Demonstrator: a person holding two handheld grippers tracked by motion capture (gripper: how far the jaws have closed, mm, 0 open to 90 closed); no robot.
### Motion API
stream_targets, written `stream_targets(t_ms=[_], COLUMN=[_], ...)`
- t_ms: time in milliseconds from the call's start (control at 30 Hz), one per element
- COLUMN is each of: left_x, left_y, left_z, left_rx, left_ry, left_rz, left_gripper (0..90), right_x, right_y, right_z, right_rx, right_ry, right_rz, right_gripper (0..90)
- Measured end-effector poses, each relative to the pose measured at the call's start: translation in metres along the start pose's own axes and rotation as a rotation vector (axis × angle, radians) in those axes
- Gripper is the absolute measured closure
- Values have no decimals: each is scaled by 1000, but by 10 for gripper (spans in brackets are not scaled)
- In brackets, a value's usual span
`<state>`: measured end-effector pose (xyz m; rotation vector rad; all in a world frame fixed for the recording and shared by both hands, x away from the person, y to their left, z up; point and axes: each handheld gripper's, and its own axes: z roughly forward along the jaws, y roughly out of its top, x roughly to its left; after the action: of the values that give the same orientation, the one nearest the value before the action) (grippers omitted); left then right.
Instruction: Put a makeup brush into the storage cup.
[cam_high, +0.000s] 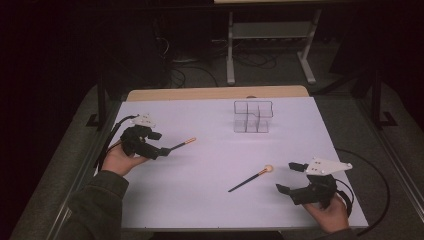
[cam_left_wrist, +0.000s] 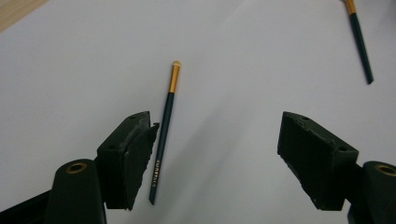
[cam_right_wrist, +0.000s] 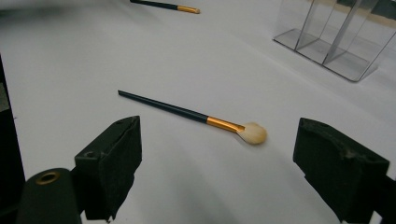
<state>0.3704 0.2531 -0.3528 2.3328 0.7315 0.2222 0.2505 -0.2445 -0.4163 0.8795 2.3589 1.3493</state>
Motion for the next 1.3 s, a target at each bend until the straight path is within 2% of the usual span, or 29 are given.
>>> stream_targets(t_ms=[233,367,467,700,967,1000,1033,1067,1100,1167,1200,1300], left_x=[8,12,15,26,32,33,35,35,36,37,37,38], left_y=[11,14,14,14,13,13,13,13,12,12,11,10], left_z=[13,19,21,34,52,54,55,55,58,61,64,66], left_rx=[46,47,48,110,149,146,159,159,150,174,166,170], left_ry=[0,-3,-5,6,1,-1,-5,-5,-6,-7,-7,-10], left_rz=[7,-4,-12,-16,-14,-24,-14,-14,-33,-14,-31,-28], left_gripper=[261,262,265,308,342,355,358,364,375,387,390,413], right_x=[-1,-2,-2,-1,-1,-1,-1,-1,-2,-2,-2,-2], right_y=[0,1,1,2,5,5,5,5,5,5,5,5], right_z=[0,-1,-1,0,3,3,2,2,2,2,3,3], right_rx=[0,-4,-2,6,11,10,8,8,8,12,16,17], right_ry=[2,-4,-6,1,2,1,2,2,-1,0,5,7], right_rz=[2,-1,-1,-1,-3,-3,-2,-2,-1,2,7,7], right_gripper=[148,149,149,149,149,149,149,149,149,149,149,149])
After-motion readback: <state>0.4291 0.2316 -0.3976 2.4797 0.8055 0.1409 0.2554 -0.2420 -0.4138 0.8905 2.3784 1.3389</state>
